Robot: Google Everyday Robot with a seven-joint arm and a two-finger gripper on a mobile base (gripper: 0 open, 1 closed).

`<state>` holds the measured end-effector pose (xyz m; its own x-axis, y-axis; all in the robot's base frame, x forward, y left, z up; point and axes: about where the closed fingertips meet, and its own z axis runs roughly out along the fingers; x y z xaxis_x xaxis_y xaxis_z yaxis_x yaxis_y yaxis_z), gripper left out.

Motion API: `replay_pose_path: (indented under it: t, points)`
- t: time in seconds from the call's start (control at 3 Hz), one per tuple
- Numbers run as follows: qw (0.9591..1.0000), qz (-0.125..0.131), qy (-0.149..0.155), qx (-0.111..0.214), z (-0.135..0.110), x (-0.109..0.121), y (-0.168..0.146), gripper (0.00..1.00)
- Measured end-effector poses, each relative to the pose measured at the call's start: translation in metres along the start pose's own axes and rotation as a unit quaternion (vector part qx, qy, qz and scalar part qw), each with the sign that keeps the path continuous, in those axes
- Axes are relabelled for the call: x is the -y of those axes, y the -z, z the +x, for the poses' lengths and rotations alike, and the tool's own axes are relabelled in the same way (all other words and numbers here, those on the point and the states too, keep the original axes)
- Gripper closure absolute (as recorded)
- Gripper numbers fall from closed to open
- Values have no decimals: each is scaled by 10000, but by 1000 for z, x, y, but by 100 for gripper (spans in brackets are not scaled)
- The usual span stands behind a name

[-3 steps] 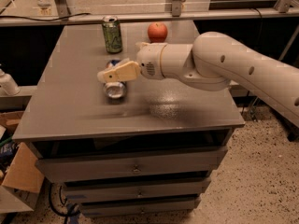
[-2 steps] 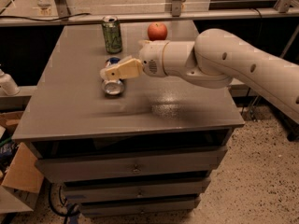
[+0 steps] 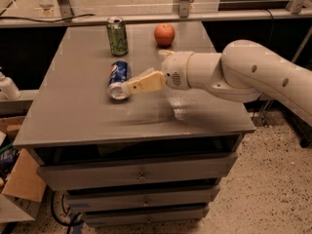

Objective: Knock pepsi can over

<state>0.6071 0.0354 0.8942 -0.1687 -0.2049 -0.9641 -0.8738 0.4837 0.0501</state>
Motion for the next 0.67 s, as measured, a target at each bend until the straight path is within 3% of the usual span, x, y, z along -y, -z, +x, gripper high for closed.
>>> replay_pose_path:
  t: [0.33,0.67]
  points:
    - [9999,40,79,-58,12,6,23,0]
    - [9988,223,421,-127,19,30,87,0]
